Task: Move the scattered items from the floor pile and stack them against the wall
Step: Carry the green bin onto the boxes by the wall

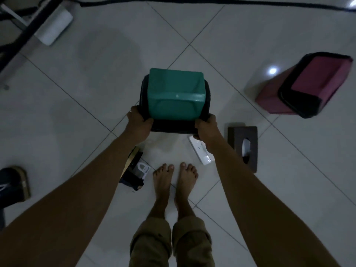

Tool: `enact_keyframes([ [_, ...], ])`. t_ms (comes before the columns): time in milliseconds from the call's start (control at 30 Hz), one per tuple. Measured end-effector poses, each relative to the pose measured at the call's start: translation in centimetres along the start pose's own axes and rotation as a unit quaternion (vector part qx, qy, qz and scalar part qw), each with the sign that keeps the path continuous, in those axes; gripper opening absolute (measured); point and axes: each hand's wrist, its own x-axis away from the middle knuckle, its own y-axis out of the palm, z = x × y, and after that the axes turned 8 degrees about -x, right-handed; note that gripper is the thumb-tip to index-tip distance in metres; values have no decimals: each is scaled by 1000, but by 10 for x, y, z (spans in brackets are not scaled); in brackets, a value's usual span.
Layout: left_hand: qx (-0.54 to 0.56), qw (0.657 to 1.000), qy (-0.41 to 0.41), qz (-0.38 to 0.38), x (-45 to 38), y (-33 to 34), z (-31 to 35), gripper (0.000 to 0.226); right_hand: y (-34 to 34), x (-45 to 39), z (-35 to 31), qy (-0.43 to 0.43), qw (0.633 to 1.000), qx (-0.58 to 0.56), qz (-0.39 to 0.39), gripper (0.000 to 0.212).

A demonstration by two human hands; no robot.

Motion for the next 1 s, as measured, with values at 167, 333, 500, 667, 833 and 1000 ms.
enact_keyframes([
  [167,7,999,35,-37,63,-17,56,17,-38,84,-31,-3,999,-8,45,58],
  [333,-2,993,77,-84,133,-42,123,58,-80,174,-65,-43,991,-73,100,39],
  [500,-5,981,169,-100,210,-64,175,82,-117,260,-87,-76,984,-97,127,61],
  [667,-51,954,258,-142,278,-71,192,80,-143,352,-79,-112,975,-96,169,64],
  [833,-80,928,292,-217,334,-62,193,78,-153,433,-27,-126,953,-158,225,51],
  [1000,-164,885,320,-296,405,-30,199,79,-158,511,46,-133,913,-231,310,71],
])
